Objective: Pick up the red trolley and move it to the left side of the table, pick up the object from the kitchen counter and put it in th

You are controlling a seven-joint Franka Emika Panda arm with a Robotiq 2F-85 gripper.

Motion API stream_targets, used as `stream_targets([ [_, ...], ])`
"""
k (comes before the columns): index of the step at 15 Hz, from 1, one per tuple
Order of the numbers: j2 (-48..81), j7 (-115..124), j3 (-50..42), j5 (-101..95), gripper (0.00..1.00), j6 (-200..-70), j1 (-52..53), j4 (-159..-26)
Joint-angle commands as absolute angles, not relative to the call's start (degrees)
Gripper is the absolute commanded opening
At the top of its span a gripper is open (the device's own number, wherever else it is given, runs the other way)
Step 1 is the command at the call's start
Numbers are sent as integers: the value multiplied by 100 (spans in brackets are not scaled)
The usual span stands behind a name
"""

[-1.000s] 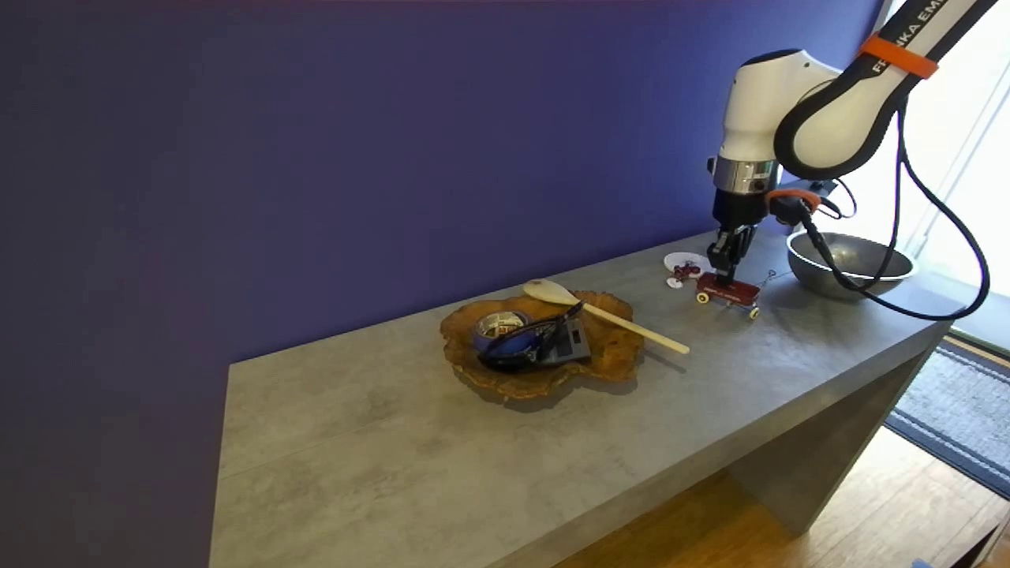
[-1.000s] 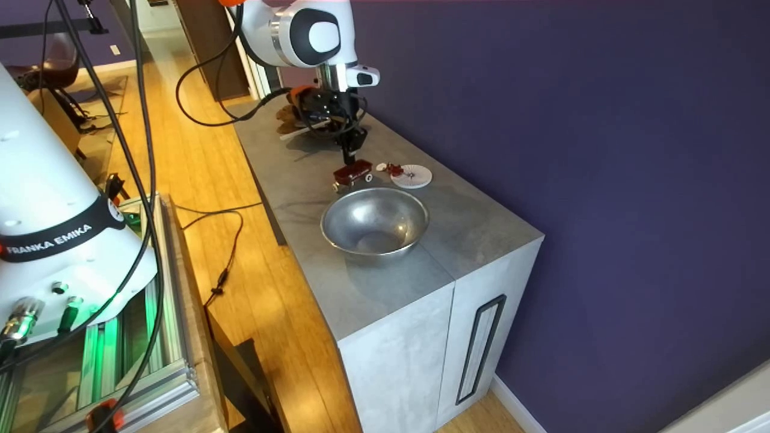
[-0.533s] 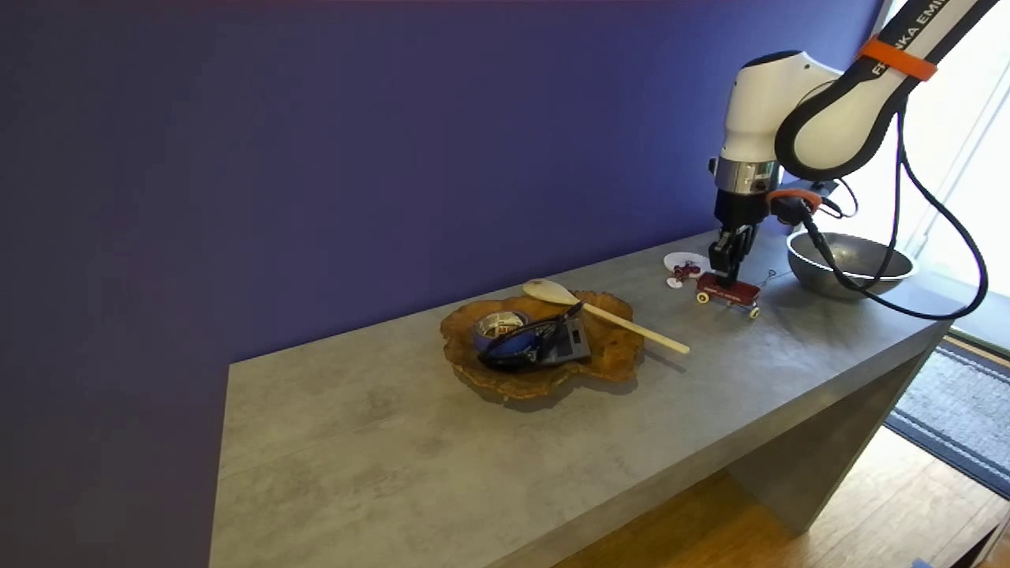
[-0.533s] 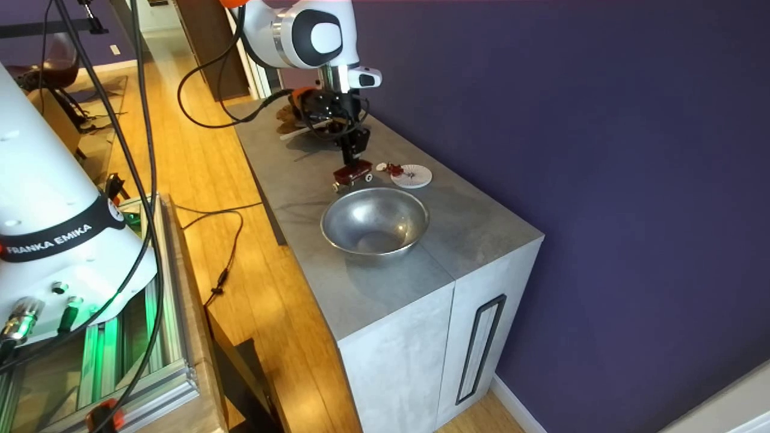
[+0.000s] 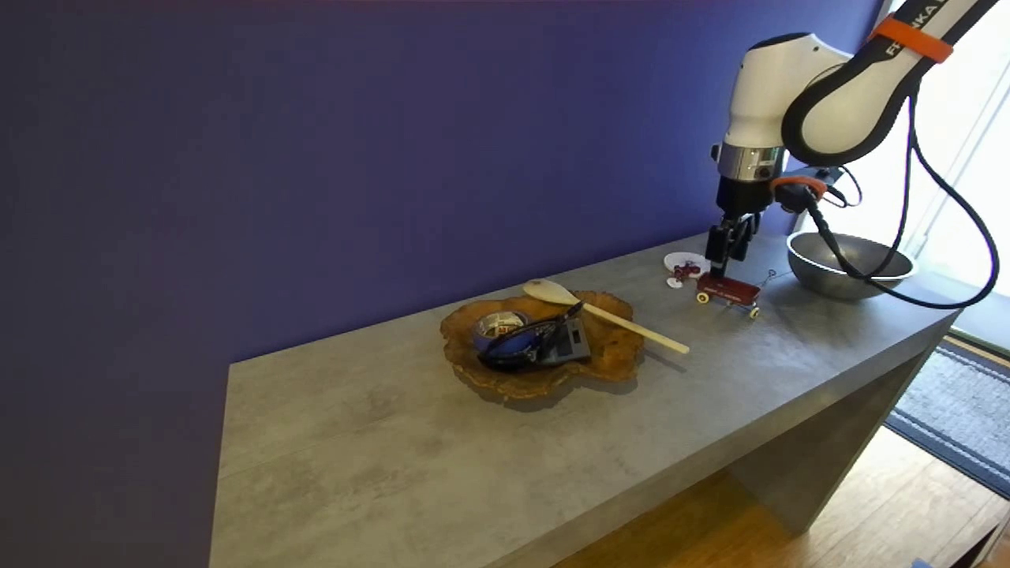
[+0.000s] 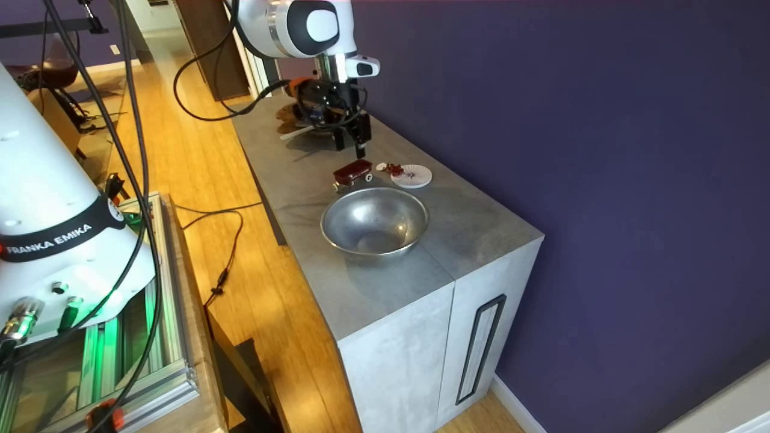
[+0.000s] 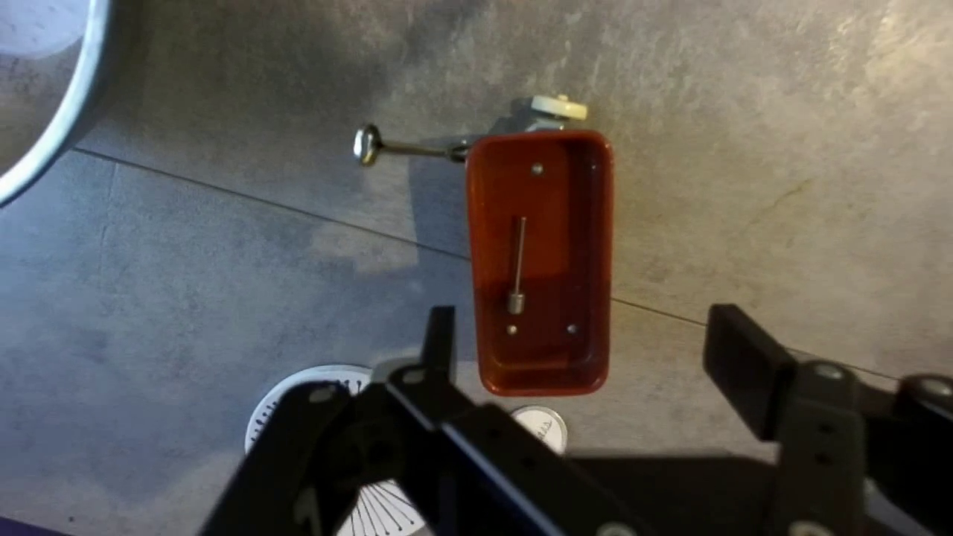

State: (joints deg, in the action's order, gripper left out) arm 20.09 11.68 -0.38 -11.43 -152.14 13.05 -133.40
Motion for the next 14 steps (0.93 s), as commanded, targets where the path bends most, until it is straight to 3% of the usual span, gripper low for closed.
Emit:
stream_targets([
  [1,1177,1519,74,-912,100,-14896,1274,-13842],
  [14,-509,3625,569,-267,100,-14006,1080,-14533],
])
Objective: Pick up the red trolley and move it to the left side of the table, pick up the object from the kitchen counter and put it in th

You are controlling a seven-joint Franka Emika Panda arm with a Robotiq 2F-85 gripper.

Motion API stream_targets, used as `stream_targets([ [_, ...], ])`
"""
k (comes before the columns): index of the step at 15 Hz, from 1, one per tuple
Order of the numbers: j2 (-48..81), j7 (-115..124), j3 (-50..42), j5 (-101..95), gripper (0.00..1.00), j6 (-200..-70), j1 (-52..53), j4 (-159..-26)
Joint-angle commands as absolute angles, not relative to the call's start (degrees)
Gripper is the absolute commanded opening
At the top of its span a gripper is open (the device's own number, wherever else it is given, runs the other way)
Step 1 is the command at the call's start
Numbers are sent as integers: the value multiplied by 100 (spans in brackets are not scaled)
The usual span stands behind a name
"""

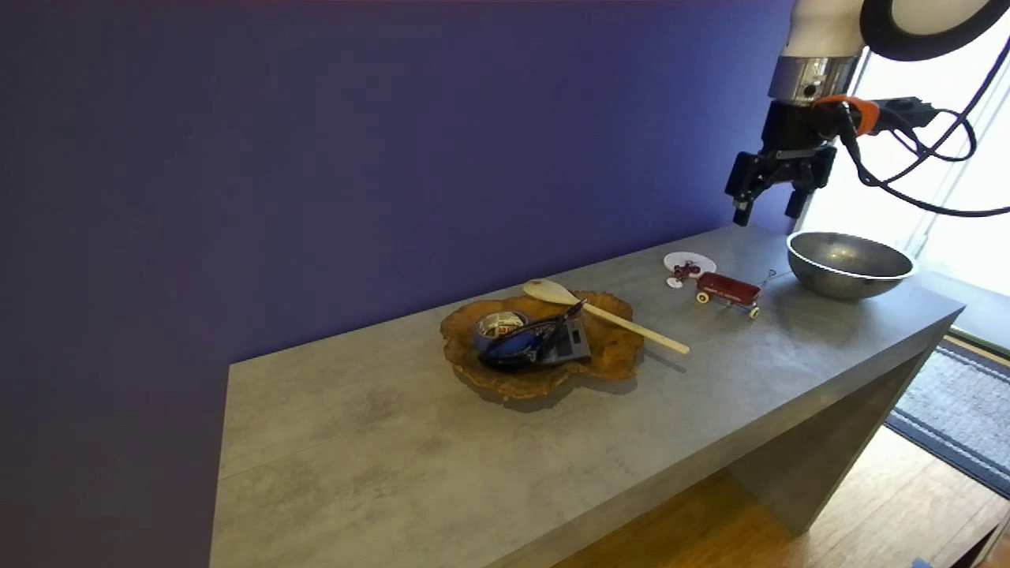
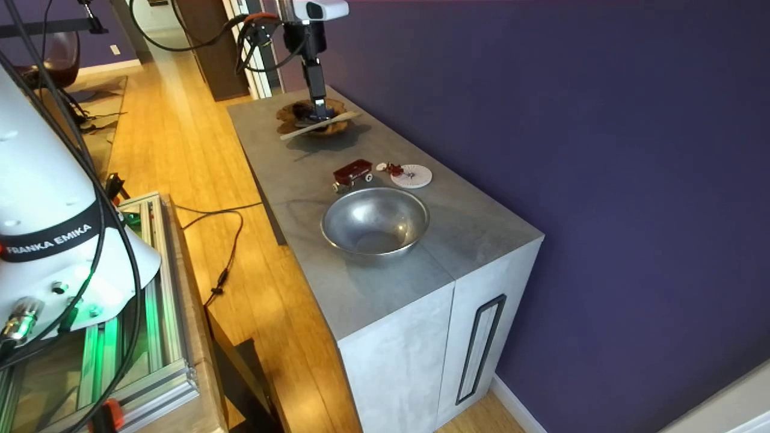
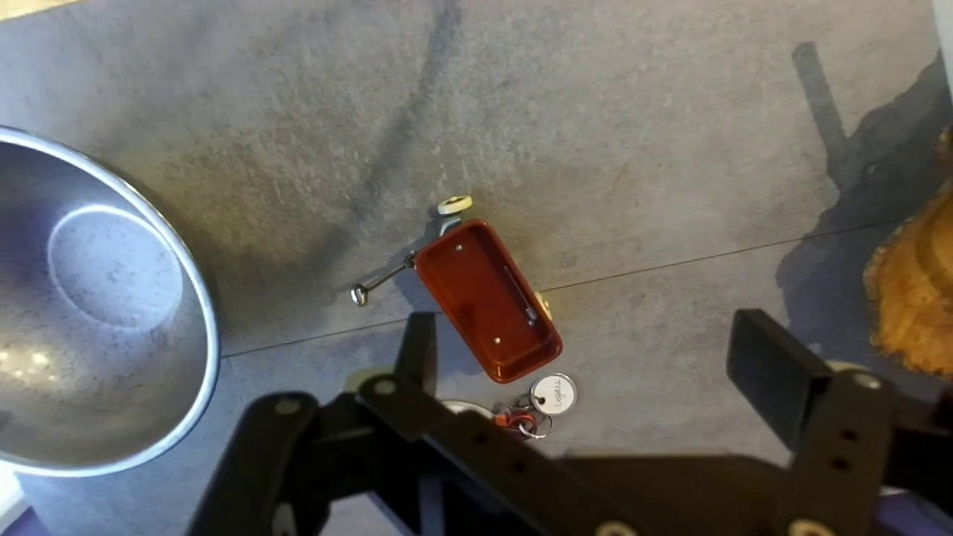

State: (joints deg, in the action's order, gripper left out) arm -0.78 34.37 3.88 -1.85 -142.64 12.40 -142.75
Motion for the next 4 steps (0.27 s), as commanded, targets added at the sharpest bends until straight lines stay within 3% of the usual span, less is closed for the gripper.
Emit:
stream_targets([
  [1,-160,3448,589,-178,100,-14189,1047,-14311],
  [4,-318,3460,641,-174,100,-14074,1005,-14394],
])
